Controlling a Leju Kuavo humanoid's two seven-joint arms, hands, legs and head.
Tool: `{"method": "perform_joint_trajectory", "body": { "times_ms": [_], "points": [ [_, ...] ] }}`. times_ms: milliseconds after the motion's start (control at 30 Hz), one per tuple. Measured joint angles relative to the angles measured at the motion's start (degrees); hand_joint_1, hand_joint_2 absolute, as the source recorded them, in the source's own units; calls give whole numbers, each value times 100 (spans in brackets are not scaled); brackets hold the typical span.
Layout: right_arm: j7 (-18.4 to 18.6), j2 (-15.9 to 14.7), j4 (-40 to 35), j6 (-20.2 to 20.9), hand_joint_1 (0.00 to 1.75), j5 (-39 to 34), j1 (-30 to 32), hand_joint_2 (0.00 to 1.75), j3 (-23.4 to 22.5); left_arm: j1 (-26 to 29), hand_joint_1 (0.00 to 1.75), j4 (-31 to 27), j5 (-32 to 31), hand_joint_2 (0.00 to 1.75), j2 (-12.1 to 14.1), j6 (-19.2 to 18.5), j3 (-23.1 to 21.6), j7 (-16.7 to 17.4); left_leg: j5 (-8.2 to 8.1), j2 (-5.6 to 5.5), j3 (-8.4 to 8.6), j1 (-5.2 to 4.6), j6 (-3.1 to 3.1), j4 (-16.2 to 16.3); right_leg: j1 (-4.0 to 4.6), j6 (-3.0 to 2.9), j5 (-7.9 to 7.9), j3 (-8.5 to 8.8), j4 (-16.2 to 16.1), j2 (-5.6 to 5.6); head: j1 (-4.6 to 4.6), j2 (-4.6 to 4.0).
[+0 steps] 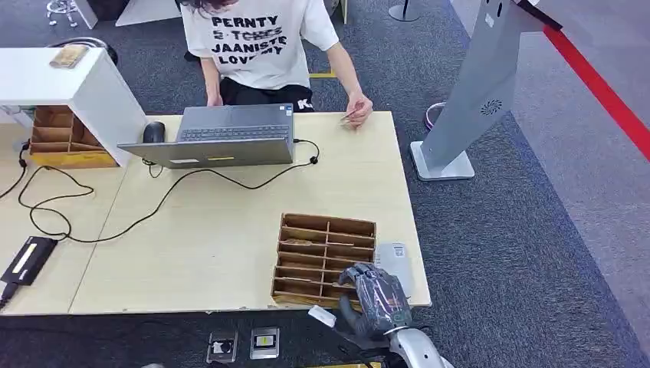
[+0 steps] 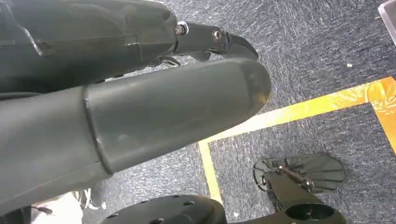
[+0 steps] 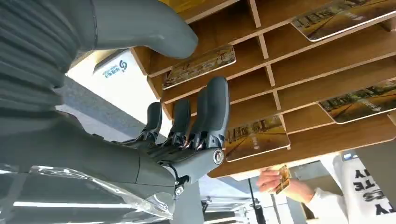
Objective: Pass the card to the sensor for recognition and then transmit it.
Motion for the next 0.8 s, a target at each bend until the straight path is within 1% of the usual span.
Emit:
{"method": "perform_joint_trajectory", "body": {
  "times_ms": [133, 200, 267, 333, 433, 533, 733, 767, 800],
  "points": [
    [-9, 22, 31, -2, 84, -35, -10, 175, 0, 1, 0, 0, -2, 0, 0, 0, 15, 0, 0, 0, 0, 0, 0, 0, 0, 0, 0, 0, 0, 0, 0, 0],
    [-17, 31, 52, -9, 87, -46, -17, 175, -2, 1, 0, 0, -4, 0, 0, 0, 15, 0, 0, 0, 0, 0, 0, 0, 0, 0, 0, 0, 0, 0, 0, 0],
    [-37, 35, 83, -24, 82, -61, -32, 175, -2, 1, 0, 0, -13, 0, 0, 0, 17, 0, 0, 0, 0, 0, 0, 0, 0, 0, 0, 0, 0, 0, 0, 0],
    [-57, 35, 116, -42, 82, -85, -45, 175, -4, 1, 0, 0, -24, 0, 0, 0, 17, 0, 0, 0, 0, 0, 0, 0, 0, 0, 0, 0, 0, 0, 0, 0],
    [-81, 57, 164, -66, 89, -99, -56, 175, -7, -1, 0, 0, -41, 0, 0, -2, 17, 0, 0, 0, 0, 0, 0, 0, 0, 0, 0, 0, 0, 0, 0, 0],
    [-90, 77, 210, -116, 89, -120, -64, 175, -13, -4, 0, 0, -65, 0, -2, -4, 17, 0, 0, 0, 0, 0, 0, 0, 0, 0, 0, 0, 0, 0, 0, 0],
    [-109, 83, 297, -181, 115, -127, -68, 175, -24, -12, 0, 0, -85, 0, -2, -7, 17, 39, 0, 0, 0, 0, 0, 0, 0, 0, 0, 0, 0, 0, 0, 0],
    [-111, 88, 311, -190, 131, -127, -69, 175, -24, -12, 0, 0, -87, 0, -2, -7, 17, 39, 0, 0, 0, 0, 0, 0, 0, 0, 0, 0, 0, 0, 0, 0],
    [-114, 96, 324, -208, 134, -129, -69, 175, -24, -15, 0, 0, -92, 0, -2, -9, 17, 39, 0, 0, 0, 0, 0, 0, 0, 0, 0, 0, 0, 0, 0, 0]
  ]
}}
